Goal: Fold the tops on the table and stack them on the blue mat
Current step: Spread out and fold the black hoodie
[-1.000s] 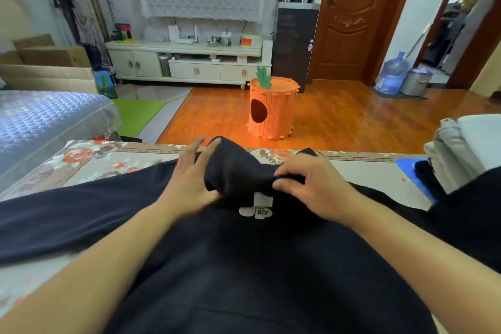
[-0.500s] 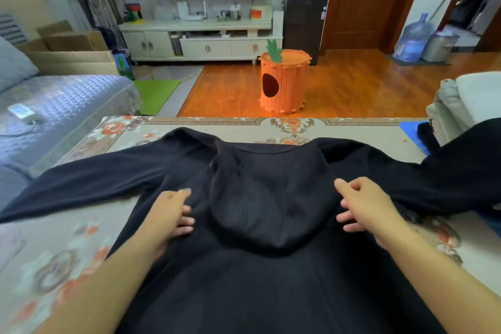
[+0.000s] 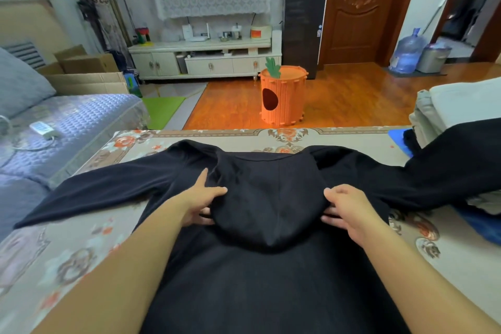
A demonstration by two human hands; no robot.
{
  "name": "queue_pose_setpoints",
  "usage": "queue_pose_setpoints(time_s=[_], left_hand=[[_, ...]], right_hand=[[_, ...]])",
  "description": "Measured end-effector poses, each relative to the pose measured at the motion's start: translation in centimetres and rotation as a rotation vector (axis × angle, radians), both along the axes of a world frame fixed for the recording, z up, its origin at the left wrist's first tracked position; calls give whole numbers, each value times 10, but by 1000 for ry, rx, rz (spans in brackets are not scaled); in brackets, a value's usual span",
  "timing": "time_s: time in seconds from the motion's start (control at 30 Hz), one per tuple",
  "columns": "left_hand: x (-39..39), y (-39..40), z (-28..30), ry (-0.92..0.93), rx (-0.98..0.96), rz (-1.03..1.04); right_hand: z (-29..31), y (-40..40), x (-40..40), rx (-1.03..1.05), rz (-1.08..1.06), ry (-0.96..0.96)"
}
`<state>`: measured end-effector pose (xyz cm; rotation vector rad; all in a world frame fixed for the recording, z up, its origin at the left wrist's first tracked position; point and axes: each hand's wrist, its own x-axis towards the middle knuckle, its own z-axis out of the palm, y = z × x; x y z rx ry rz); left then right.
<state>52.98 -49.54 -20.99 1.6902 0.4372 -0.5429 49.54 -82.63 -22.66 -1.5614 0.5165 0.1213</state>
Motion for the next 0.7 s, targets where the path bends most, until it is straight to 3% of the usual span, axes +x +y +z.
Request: queue_pose_setpoints(time_s=[0.23,0.43,0.57,0.7], left_hand=[[24,5,12,-45,4,-121],[38,15,12,17,15,-240],[42,11,9,49,84,-199],[34,15,-3,-71,69,19]], right_hand=[[-16,-12,-21,58,49,-51],[-11,-9,-21,-77,183,-69],[6,-3,2,-225,328,69],[-7,3,25,-236,269,179]])
